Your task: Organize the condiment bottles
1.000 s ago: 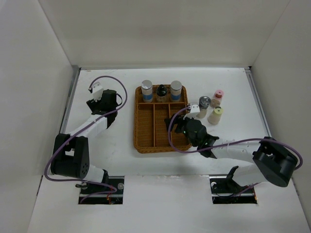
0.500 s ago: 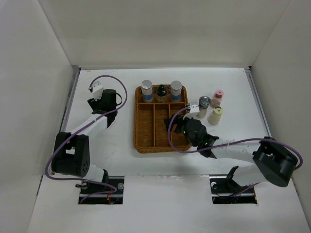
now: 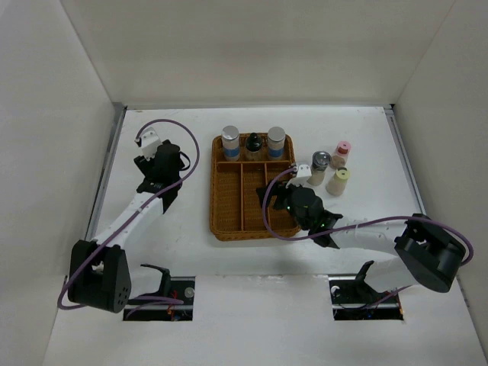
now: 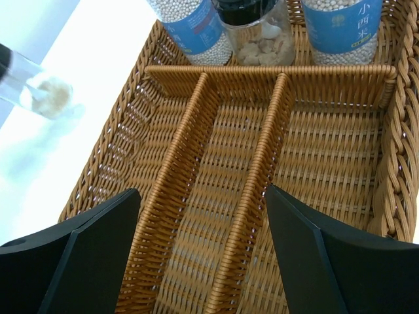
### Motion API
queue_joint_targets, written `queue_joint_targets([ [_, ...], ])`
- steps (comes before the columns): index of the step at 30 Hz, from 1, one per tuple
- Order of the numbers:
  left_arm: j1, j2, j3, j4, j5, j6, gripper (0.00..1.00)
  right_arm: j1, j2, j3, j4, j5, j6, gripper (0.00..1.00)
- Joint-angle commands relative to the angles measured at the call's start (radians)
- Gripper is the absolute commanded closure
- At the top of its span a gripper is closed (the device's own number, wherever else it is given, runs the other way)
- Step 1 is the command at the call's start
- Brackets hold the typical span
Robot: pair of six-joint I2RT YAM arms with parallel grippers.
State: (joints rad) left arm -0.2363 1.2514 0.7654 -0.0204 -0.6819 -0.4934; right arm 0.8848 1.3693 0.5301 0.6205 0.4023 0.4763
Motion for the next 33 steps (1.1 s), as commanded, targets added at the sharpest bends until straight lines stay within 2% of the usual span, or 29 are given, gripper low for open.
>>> queue_joint_targets([
  [1,-0.051,-0.087,0.051,0.005,-0.016,0.004,0.59,0.007,-0.001,0.034,0.038,-0.016,0.018,0.16],
  [5,-0.157,-0.116,0.112,-0.022,-0.013,0.006,0.59,0.000,-0.032,0.018,0.045,-0.003,0.019,0.16],
  [15,-0.407,-0.024,0.256,-0.021,-0.005,-0.002,0.58,-0.016,-0.035,0.014,0.041,-0.013,0.042,0.17],
  [23,-0.455,0.109,0.244,0.065,0.048,-0.030,0.58,-0.031,-0.073,-0.004,0.042,0.001,0.039,0.17],
  [33,-0.479,0.232,0.193,0.152,0.050,-0.028,0.57,-0.043,-0.088,-0.019,0.051,0.012,0.042,0.17],
])
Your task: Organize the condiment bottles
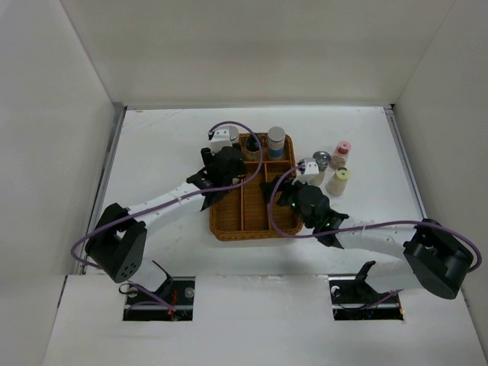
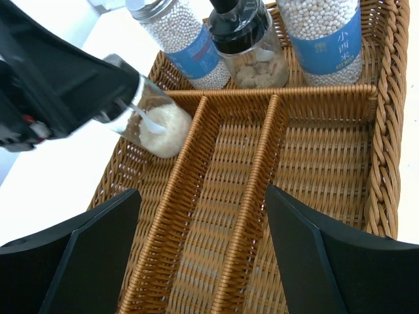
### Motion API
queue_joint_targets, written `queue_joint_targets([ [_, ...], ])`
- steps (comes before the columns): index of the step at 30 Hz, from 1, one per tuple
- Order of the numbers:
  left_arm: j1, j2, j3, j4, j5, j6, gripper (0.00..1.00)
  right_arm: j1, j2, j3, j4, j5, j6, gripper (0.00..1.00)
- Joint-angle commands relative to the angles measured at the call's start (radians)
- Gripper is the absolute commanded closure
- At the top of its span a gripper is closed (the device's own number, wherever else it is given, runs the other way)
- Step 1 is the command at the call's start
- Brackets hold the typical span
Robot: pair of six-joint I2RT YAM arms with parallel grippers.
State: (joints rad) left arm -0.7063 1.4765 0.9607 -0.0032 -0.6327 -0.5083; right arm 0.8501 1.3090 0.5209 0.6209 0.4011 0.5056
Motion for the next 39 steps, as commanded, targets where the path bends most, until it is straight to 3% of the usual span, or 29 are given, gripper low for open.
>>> queue_joint_targets([
  [1,-0.014,0.016,-0.002,0.135,-0.008,-0.009,0.56,-0.010,-0.028,-0.010,0.051,0.013,0.017,0.17],
  [10,-0.015,0.079,-0.026,0.160,-0.036,-0.002,0.46,-0.016,-0.037,-0.015,0.054,0.015,0.019,0.16],
  [13,-0.015,0.079,-0.037,0.186,-0.036,-0.003,0.36,-0.019,-0.042,-0.018,0.051,0.018,0.019,0.16],
  [15,-0.023,0.064,-0.037,0.189,-0.039,0.010,0.30,-0.026,-0.031,-0.016,0.048,0.018,0.027,0.15],
  [23,-0.035,-0.042,-0.091,0.250,-0.047,0.036,0.24,-0.027,-0.028,-0.013,0.046,0.021,0.014,0.16],
  [25,-0.037,-0.091,-0.122,0.275,-0.038,0.037,0.20,-0.027,-0.040,-0.018,0.054,0.022,-0.001,0.23],
  [30,-0.032,-0.234,-0.204,0.307,-0.010,0.048,0.20,-0.043,-0.030,-0.007,0.033,0.018,-0.009,0.62],
  [32,-0.031,-0.292,-0.250,0.334,-0.001,0.048,0.20,-0.043,-0.040,0.002,0.011,0.024,-0.025,0.73],
  [36,-0.020,-0.407,-0.354,0.409,0.022,0.045,0.24,-0.076,-0.063,0.007,-0.006,0.042,-0.039,0.80],
  [39,-0.005,-0.490,-0.468,0.517,0.011,0.019,0.35,-0.105,-0.082,0.014,-0.049,0.057,-0.033,0.80],
])
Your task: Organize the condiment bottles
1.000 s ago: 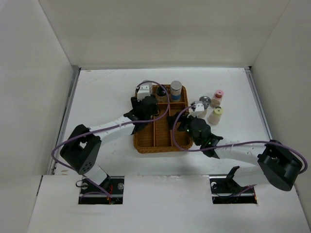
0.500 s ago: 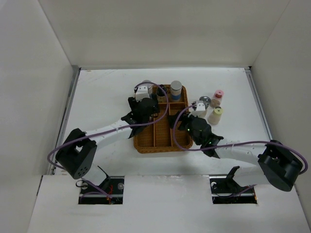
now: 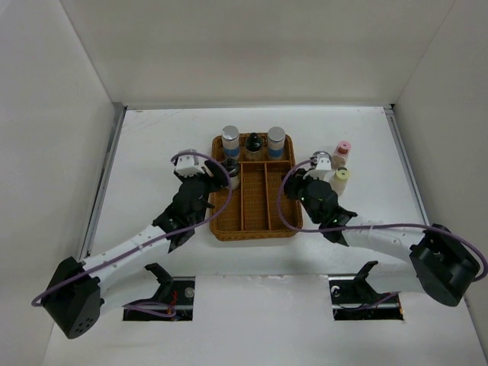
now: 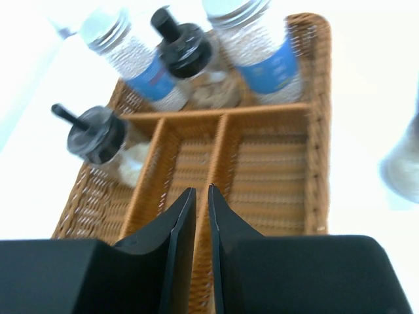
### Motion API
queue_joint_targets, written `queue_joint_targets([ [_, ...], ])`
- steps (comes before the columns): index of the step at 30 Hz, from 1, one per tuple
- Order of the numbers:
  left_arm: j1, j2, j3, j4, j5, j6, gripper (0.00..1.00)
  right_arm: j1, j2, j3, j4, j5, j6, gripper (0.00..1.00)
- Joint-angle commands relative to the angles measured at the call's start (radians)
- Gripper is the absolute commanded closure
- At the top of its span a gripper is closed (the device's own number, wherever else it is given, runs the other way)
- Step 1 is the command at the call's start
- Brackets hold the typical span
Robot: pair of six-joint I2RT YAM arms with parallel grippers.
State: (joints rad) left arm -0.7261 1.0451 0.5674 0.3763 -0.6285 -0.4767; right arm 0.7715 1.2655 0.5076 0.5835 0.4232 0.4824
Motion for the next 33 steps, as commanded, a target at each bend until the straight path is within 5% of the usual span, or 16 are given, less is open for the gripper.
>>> queue_joint_targets([
  [1,0.024,-0.077,-0.110,0.169,0.007,-0.029,0.38,-0.036,-0.043,0.034,-0.030,0.049,-0.007,0.79],
  [8,0.075,-0.149,-0.277,0.217,-0.049,-0.151,0.63,-0.171,-0.040,0.163,-0.253,0.156,-0.019,0.47],
  [18,0.198,-0.154,-0.366,0.263,0.102,-0.201,0.58,-0.306,0.032,0.397,-0.528,0.249,-0.166,0.09],
  [25,0.234,-0.102,-0.374,0.268,0.145,-0.243,0.56,-0.347,0.149,0.506,-0.674,0.138,-0.196,0.00],
  [33,0.277,-0.085,-0.377,0.269,0.205,-0.283,0.55,-0.369,0.227,0.534,-0.688,0.085,-0.200,0.03],
])
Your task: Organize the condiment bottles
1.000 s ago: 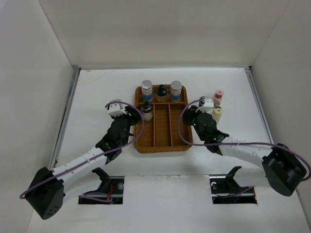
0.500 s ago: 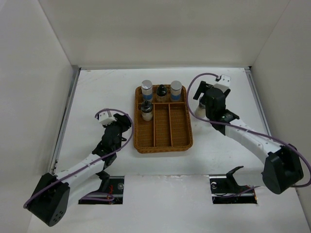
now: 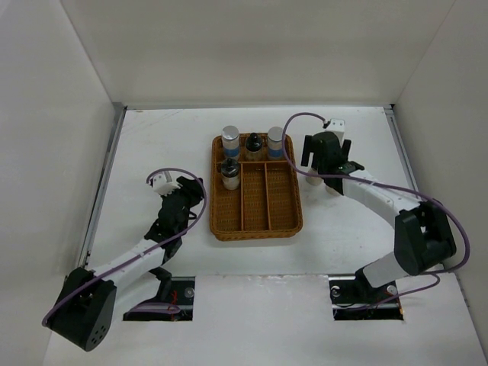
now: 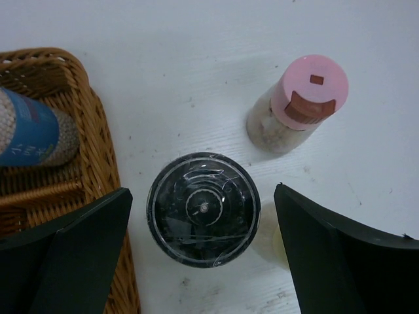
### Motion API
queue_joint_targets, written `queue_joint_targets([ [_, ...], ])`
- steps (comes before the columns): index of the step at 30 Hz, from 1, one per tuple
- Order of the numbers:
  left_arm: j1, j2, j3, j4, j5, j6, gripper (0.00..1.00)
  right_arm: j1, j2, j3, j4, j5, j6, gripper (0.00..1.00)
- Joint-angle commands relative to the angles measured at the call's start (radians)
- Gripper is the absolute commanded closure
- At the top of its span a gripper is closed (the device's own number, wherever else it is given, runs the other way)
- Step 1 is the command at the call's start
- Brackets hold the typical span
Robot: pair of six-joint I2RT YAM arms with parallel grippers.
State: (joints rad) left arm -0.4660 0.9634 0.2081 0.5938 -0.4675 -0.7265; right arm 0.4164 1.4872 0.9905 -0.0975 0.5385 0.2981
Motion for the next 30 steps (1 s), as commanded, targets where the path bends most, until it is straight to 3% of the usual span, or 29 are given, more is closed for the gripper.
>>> queue_joint_targets([
  [1,0.023,-0.008,-0.019,0.052,0.052,-0.037,0.54,-0.015,0.013,0.053,-0.007,-0.034,-0.016,0.04],
  [5,0.036,0.001,-0.024,0.052,0.055,-0.044,0.54,-0.020,0.042,0.054,-0.005,-0.051,-0.002,0.10],
  [10,0.039,0.005,-0.021,0.052,0.063,-0.050,0.53,-0.021,0.062,0.066,0.016,-0.051,0.001,0.27],
  [16,0.039,0.043,-0.018,0.070,0.079,-0.056,0.53,-0.011,-0.045,0.019,0.145,0.011,-0.043,0.42],
  [23,0.049,0.038,-0.026,0.074,0.070,-0.057,0.51,0.129,-0.220,0.036,0.173,0.103,-0.109,0.46],
  [30,0.062,0.012,-0.038,0.074,0.069,-0.062,0.48,0.353,-0.151,0.095,0.206,0.000,-0.080,0.46],
])
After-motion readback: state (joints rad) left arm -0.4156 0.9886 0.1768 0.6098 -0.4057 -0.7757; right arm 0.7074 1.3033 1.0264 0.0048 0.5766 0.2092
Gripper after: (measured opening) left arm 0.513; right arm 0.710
